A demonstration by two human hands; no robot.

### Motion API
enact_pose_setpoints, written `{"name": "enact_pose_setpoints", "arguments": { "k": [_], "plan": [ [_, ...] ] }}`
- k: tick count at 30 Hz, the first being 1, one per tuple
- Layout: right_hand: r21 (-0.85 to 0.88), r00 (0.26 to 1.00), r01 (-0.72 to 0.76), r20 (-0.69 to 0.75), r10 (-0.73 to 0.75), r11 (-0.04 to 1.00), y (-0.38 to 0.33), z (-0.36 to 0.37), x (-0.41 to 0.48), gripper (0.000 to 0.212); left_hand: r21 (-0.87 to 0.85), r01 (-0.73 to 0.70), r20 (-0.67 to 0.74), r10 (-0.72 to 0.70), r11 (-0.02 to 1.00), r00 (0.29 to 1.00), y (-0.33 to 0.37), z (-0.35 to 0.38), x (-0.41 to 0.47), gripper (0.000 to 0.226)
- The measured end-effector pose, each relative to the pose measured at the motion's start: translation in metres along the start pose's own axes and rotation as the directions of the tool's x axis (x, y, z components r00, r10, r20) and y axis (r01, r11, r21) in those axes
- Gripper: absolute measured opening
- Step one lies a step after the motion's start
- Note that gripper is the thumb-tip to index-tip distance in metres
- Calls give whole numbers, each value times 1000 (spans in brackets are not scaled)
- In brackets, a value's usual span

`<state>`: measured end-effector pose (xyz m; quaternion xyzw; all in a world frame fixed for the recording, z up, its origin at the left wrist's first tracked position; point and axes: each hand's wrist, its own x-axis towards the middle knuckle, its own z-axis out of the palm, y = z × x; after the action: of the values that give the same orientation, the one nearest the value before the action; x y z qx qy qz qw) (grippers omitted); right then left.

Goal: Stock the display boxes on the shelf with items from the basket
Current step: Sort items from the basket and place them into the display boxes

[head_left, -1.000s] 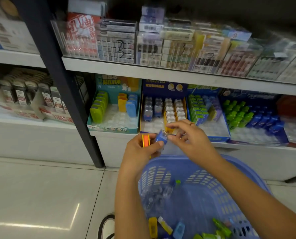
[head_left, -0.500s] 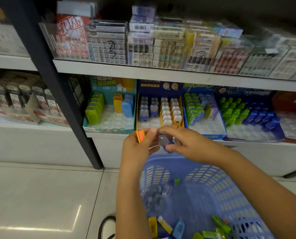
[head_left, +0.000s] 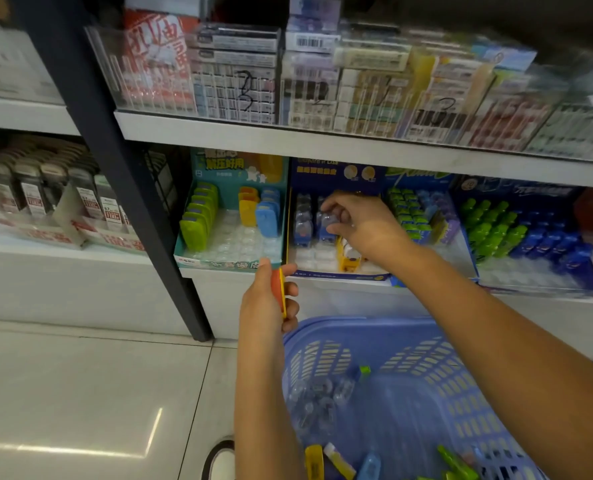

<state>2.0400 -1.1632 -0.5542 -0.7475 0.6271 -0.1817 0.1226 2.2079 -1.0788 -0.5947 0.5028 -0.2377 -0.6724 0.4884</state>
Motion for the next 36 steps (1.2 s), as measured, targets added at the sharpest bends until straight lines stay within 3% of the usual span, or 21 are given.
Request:
{"name": "enact_pose_setpoints", "arguments": {
  "k": [6,10,18,22,25,28,33,35,36],
  "plan": [
    [7,999,-10,-42,10,1000,3,9,1,24,-118,52,23,-50,992,999,-4,-2,4,27],
    [106,997,-33,-71,40,994,2,9,0,22,-297,97,131,-60,950,990,-5,-5,3,36],
    [-248,999,-3,31,12,969,-8,4,8,25,-296,71,183,-17,953,983,-5,-7,1,64],
    [-272,1000,-11,12,15,962,-14,-3,-4,29,-249,68,175,-24,966,984,-3,-7,-3,60],
    [30,1000,27,-13,-26,999,-24,-1,-28,35,-202,25,170,10,979,985,0,-10,-5,42],
    [462,961,18,236,-143,887,-42,-2,-48,23,-95,-50,153,64,994,986,3,-14,-9,39],
    [648,956,44,195,-222,760,-63,-3,-46,20,49,-258,44,256,965,966,15,-20,-11,46],
    [634,980,78,94,-177,769,-70,-1,-35,19,202,-375,-108,401,905,910,19,-22,-4,45],
    [593,989,110,12,-145,798,-73,1,-27,18,364,-421,-155,499,831,852,20,-25,1,42]
  ]
}}
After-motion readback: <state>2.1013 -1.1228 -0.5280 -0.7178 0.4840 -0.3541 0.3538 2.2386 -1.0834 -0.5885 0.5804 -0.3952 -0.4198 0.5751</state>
